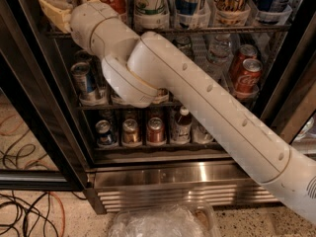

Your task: Pick blue plastic bottle from top shelf of fridge

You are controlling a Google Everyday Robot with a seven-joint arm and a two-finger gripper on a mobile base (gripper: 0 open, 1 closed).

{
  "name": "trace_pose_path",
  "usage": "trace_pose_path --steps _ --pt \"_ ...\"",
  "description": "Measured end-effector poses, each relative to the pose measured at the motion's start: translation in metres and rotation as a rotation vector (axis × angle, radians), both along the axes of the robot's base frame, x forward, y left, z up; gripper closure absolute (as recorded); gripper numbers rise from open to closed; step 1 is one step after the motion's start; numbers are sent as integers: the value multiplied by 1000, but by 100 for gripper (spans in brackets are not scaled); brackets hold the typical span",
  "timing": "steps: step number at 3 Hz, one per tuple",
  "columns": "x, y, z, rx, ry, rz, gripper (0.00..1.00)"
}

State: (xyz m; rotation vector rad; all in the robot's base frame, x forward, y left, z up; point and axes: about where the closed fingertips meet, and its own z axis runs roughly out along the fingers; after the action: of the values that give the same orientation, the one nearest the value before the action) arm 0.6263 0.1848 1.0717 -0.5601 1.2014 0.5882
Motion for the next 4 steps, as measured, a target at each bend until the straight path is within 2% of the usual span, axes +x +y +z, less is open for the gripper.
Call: trace_pose_path --steps 2,4 --pt "-3 -5 14 22 -16 0 100" --pt "-6 -12 31 63 -64 -18 100"
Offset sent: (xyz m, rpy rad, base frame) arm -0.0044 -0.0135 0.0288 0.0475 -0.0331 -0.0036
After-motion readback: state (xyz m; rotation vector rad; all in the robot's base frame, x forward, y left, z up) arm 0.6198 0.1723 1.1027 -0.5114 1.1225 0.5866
